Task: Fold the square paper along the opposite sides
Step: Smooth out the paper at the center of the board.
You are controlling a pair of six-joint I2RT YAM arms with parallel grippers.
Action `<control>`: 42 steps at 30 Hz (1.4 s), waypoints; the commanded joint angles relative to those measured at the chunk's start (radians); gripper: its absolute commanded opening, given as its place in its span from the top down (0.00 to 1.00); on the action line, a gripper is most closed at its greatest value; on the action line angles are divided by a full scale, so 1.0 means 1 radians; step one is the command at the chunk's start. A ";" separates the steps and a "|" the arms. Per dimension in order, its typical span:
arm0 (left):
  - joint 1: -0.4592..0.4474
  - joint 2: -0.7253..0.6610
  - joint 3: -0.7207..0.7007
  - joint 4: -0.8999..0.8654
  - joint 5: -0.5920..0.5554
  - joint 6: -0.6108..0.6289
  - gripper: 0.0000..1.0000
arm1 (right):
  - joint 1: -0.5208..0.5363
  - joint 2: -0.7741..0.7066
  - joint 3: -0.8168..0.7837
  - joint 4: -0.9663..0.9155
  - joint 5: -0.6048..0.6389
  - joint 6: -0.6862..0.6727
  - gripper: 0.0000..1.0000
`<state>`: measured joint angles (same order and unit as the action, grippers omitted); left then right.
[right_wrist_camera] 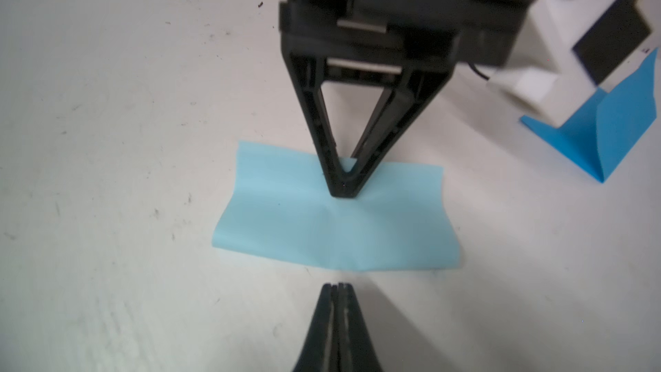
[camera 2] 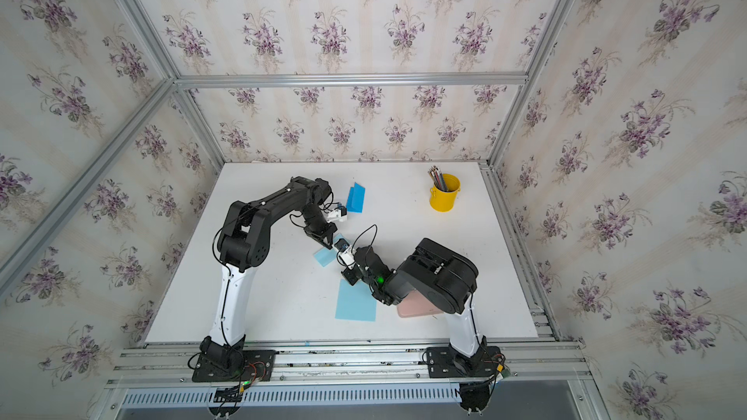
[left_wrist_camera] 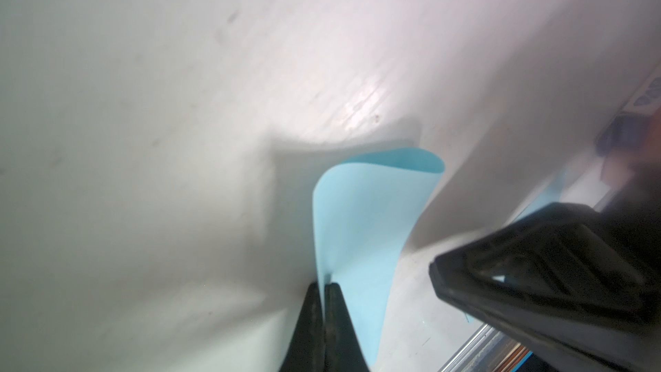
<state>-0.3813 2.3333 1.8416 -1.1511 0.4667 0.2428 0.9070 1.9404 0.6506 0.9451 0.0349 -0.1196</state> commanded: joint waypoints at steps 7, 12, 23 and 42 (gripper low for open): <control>-0.001 0.005 -0.017 0.054 -0.171 -0.036 1.00 | 0.001 0.053 0.069 0.173 -0.098 -0.036 1.00; -0.001 0.001 -0.021 0.065 -0.181 -0.043 1.00 | 0.001 0.117 0.090 0.210 -0.112 -0.052 1.00; -0.001 0.005 -0.018 0.065 -0.186 -0.043 1.00 | 0.001 0.194 0.133 0.162 -0.099 -0.025 1.00; 0.009 0.036 0.018 0.059 -0.227 -0.060 1.00 | 0.020 0.232 0.144 0.084 -0.073 -0.026 1.00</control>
<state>-0.3798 2.3413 1.8633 -1.1648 0.4046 0.1944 0.9211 2.1628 0.8009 1.0763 -0.0307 -0.1345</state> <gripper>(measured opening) 0.059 0.067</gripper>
